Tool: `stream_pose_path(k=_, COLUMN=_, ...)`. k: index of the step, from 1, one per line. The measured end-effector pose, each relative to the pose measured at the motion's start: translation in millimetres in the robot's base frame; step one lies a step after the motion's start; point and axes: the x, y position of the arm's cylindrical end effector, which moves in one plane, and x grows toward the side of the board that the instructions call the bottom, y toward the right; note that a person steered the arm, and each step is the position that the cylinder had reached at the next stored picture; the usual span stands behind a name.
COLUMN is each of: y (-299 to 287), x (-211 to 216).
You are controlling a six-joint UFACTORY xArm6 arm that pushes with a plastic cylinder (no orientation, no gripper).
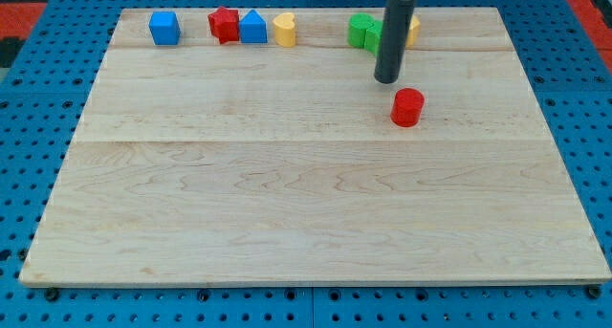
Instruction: Slide red star to red circle
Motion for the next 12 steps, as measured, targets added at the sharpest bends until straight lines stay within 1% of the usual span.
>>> stream_pose_path(k=1, y=-31, x=21)
stream_pose_path(k=2, y=3, x=63)
stream_pose_path(k=3, y=31, x=65)
stream_pose_path(k=5, y=-145, x=61)
stream_pose_path(k=6, y=-158, x=13)
stream_pose_path(k=7, y=-188, x=-35)
stream_pose_path(k=8, y=-104, x=-49)
stream_pose_path(k=9, y=-67, x=-83)
stream_pose_path(k=10, y=-69, x=-139)
stream_pose_path(k=11, y=-150, x=-140)
stream_pose_path(k=12, y=-243, x=-141)
